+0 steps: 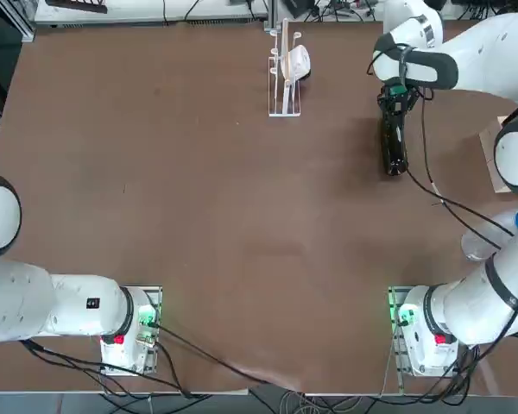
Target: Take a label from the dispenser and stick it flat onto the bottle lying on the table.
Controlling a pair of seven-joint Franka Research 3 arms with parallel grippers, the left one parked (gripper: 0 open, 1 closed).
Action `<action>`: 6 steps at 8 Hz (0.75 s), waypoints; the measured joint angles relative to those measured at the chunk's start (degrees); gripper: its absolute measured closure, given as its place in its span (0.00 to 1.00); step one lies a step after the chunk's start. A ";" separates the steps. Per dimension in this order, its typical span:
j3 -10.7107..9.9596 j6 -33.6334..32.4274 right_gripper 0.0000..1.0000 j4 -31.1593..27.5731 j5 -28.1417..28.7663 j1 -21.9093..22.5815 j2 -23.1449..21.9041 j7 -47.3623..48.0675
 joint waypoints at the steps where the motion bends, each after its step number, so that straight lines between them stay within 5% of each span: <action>1: 0.00 0.28 0.97 0.00 0.23 0.00 0.28 0.00; 6: 0.00 0.82 0.97 0.00 0.34 0.00 1.06 0.02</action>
